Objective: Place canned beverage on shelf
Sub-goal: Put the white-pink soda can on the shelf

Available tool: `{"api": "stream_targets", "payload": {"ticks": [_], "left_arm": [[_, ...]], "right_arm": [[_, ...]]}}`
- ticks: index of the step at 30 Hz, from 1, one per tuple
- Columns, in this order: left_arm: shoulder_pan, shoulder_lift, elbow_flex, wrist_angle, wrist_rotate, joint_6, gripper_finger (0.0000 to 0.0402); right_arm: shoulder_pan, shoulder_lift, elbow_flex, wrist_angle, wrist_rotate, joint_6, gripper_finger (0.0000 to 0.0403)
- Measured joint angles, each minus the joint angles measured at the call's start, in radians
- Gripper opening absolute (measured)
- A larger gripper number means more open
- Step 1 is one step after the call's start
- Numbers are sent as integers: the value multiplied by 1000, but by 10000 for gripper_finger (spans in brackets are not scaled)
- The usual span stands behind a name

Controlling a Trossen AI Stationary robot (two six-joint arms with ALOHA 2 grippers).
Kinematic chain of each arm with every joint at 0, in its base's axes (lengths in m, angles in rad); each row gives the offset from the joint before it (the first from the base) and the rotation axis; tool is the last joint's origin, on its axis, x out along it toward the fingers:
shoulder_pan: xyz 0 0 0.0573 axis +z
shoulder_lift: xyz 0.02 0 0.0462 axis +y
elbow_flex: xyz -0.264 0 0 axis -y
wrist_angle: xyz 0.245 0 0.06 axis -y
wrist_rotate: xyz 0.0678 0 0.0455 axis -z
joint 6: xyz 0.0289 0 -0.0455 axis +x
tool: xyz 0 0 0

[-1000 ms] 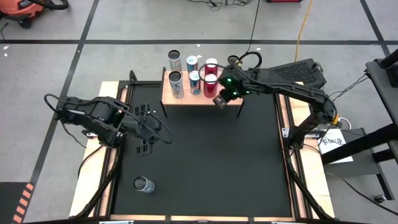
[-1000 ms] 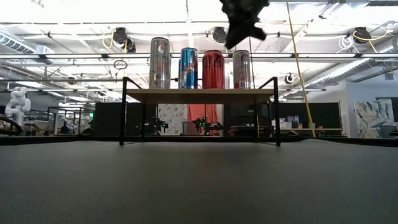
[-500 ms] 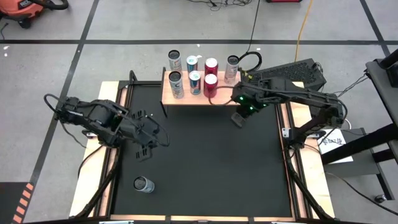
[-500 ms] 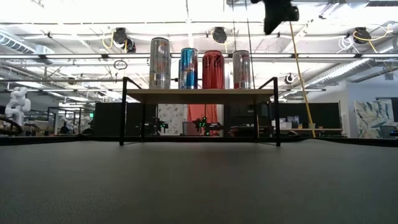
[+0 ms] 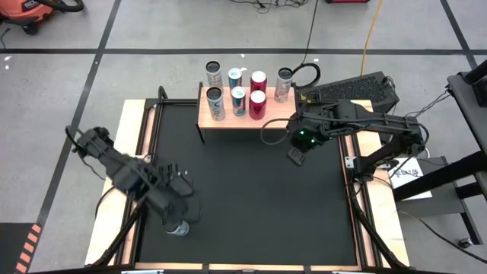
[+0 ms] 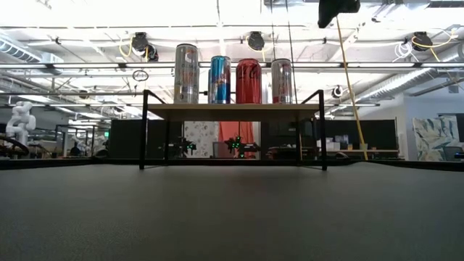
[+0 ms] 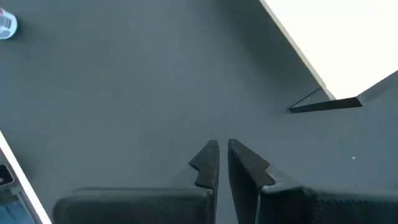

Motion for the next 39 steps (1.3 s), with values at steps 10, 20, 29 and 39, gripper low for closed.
{"api": "stream_targets", "payload": {"ticks": [10,20,29,39], "left_arm": [[-166,119,0,-18,46,-122,216],[-266,157,0,-19,85,-294,216],[-262,157,0,-20,31,-251,216],[-241,156,0,-20,29,-216,216]], "right_arm": [[40,0,0,-1,52,36,17],[46,-11,0,-25,104,36,17],[46,-18,0,-34,99,67,17],[46,-18,0,-34,99,66,17]]}}
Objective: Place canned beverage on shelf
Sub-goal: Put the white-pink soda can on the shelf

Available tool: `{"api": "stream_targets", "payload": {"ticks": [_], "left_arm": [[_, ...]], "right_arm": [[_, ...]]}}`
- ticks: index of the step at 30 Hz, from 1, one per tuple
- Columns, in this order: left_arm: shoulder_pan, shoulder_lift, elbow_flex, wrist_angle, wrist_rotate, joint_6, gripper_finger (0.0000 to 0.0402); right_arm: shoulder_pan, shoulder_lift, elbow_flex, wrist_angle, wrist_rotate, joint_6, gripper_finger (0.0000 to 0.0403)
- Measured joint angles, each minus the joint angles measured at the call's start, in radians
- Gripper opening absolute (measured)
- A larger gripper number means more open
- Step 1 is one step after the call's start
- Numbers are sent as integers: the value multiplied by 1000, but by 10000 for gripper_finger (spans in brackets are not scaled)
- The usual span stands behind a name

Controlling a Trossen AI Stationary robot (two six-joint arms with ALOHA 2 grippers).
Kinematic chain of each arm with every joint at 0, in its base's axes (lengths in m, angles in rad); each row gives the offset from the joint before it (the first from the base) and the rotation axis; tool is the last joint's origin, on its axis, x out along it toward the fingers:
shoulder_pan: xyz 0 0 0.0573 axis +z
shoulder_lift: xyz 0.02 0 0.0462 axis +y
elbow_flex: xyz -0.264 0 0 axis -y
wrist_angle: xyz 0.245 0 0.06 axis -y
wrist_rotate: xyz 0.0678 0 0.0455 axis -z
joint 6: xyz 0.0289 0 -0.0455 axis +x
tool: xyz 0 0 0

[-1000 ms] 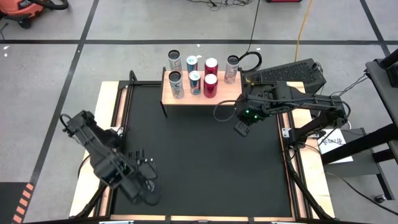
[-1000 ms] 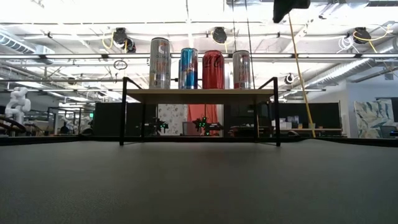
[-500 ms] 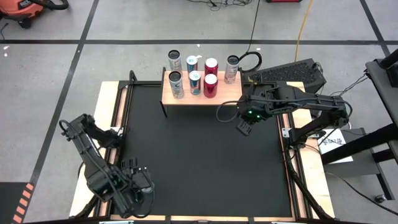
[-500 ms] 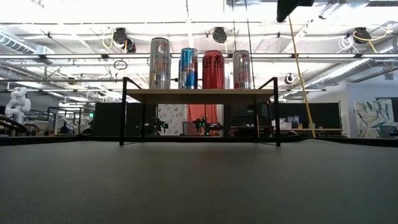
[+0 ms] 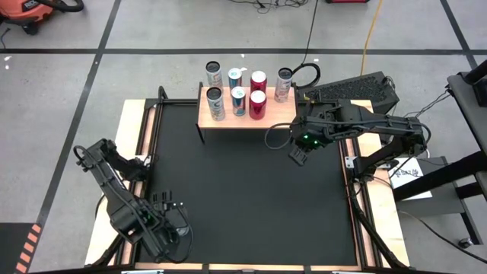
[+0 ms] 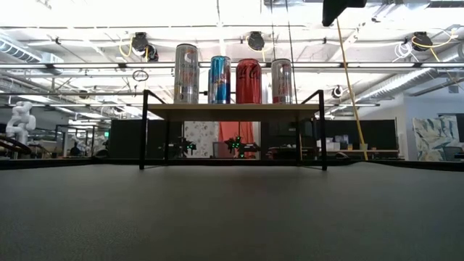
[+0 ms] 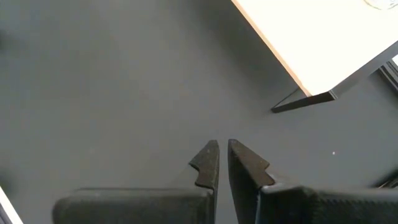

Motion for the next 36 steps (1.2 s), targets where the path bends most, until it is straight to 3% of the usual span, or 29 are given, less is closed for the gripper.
{"api": "stream_targets", "payload": {"ticks": [17,28,36], "left_arm": [[2,0,0,0,73,30,218],[26,0,0,0,115,54,269],[16,0,0,0,84,39,277]], "right_arm": [[0,0,0,4,4,-26,17],[0,0,0,4,5,7,17],[0,0,0,4,5,1,18]]}}
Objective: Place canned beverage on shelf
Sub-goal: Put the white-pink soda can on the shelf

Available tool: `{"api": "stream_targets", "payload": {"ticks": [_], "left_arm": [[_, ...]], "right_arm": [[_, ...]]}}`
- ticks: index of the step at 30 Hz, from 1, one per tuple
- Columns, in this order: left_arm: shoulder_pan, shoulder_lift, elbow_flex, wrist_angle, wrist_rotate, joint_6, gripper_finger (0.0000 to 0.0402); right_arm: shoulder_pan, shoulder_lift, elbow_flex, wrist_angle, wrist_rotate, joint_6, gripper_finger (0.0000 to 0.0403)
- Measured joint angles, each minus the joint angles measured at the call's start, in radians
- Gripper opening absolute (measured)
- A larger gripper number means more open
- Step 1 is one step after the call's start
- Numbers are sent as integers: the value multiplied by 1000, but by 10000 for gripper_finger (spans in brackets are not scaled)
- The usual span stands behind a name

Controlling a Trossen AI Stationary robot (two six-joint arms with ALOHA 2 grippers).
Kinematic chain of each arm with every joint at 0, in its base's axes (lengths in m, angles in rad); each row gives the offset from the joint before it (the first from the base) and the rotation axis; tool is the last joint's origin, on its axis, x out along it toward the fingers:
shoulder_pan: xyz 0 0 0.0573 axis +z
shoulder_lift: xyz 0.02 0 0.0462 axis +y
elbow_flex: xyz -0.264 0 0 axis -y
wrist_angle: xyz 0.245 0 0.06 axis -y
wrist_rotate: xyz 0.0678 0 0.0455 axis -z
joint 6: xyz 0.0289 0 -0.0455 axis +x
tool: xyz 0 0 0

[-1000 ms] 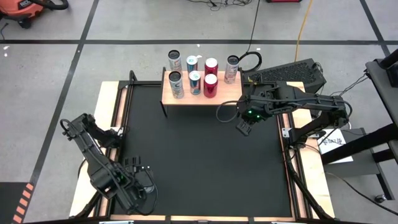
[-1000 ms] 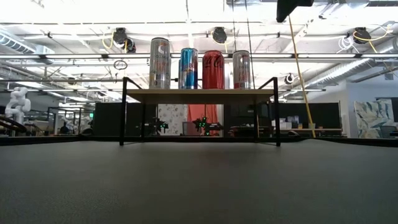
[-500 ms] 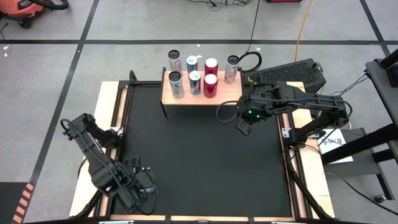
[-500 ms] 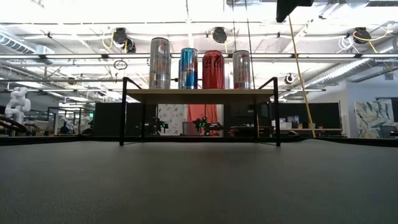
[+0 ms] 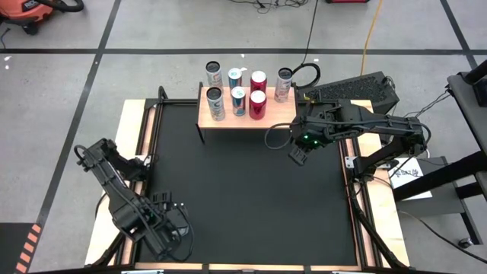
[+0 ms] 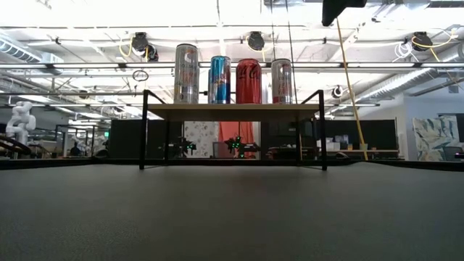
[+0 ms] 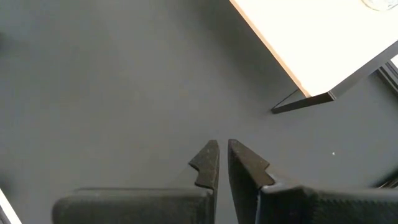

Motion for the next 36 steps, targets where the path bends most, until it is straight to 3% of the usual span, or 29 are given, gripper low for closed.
{"api": "stream_targets", "payload": {"ticks": [19,36], "left_arm": [[4,0,0,6,18,33,277],[-5,0,0,297,-17,31,277]], "right_arm": [[0,0,0,0,48,0,18],[1,0,0,0,48,-10,18]]}}
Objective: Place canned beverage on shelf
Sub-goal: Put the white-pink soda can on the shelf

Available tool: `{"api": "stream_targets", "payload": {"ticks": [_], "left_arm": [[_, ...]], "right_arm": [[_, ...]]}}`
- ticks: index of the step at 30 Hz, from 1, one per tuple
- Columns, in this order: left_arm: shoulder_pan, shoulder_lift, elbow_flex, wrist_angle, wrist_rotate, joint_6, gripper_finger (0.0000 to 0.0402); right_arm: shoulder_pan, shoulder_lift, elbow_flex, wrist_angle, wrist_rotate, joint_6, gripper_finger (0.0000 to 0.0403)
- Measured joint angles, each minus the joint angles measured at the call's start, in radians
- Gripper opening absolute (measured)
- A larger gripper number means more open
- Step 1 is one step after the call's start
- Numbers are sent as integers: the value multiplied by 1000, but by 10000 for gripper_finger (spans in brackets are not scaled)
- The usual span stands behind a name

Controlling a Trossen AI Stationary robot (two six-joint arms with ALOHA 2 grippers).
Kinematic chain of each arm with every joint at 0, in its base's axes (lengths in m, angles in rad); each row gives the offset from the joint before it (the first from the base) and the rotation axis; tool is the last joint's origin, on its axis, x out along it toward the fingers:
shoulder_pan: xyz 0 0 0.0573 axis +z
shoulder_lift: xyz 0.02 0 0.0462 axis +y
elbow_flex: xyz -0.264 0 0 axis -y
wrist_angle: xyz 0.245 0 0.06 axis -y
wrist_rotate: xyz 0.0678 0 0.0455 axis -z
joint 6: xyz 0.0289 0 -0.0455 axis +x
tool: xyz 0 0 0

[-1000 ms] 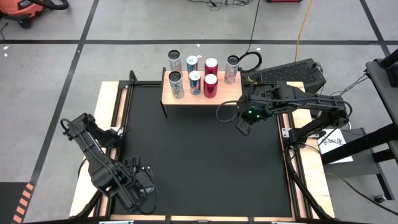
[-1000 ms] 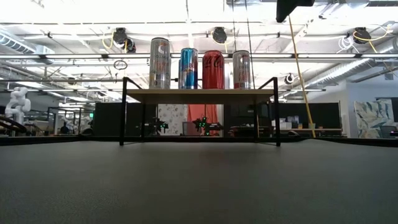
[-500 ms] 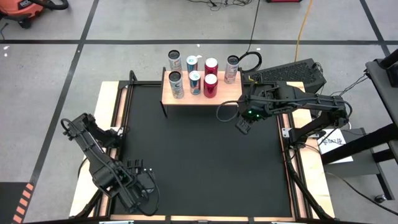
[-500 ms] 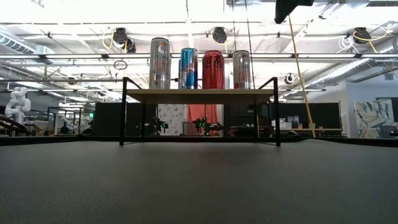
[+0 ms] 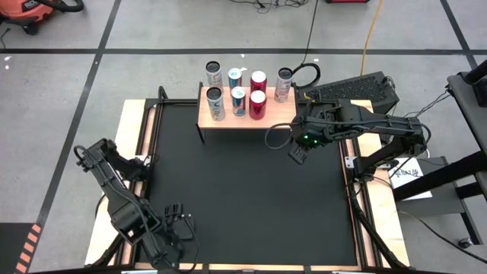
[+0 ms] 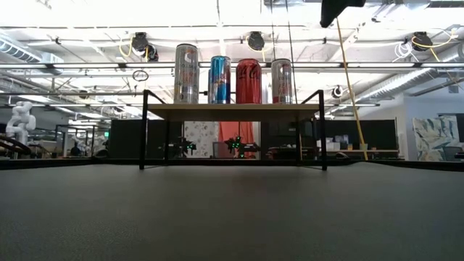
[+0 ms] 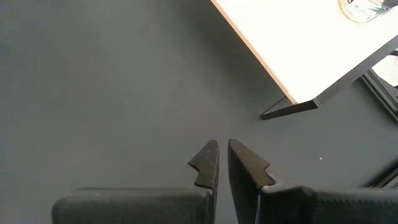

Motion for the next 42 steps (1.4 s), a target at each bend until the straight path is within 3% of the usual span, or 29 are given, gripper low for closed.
{"api": "stream_targets", "payload": {"ticks": [5,9,16,24,30,42], "left_arm": [[7,0,0,9,-228,48,277],[19,0,0,8,-299,185,277],[53,0,0,9,-307,466,277],[90,0,0,8,-310,478,277],[112,0,0,9,-305,608,277],[119,0,0,-8,-258,684,277]], "right_arm": [[0,0,0,0,0,-8,18],[6,0,0,0,0,-9,18],[13,0,0,0,0,-11,18],[51,0,0,0,0,-18,18],[76,0,0,0,0,-25,18],[79,0,0,0,1,-29,18]]}}
